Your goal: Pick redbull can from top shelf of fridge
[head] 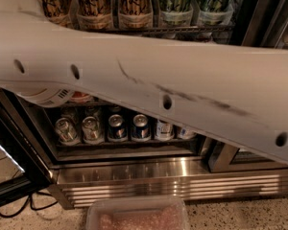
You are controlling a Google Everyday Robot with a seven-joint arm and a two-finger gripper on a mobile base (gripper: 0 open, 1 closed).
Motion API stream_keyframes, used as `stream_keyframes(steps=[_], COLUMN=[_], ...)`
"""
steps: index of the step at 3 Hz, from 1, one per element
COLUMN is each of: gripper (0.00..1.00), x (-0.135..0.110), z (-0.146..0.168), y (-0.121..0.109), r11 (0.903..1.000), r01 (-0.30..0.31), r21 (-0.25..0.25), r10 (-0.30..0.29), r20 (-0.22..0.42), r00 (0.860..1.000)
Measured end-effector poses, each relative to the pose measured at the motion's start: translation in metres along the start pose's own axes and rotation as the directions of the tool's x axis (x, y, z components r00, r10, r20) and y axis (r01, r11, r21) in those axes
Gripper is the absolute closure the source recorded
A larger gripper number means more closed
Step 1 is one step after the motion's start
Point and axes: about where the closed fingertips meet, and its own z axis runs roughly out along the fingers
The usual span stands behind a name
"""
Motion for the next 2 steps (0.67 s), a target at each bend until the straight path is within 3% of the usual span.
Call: stream_keyframes(steps=[1,2], gripper=[1.00,1.00], x=[0.000,0.008], z=[-0.022,-0.047], y=[-0.013,-0.020], r11=[0.9962,0.9831], r01=[-0.029,-0.063], r21=[-0.082,-0.172], r10=[0.026,0.048], r20=[-0.038,-0.089], r00=[0.999,0.995])
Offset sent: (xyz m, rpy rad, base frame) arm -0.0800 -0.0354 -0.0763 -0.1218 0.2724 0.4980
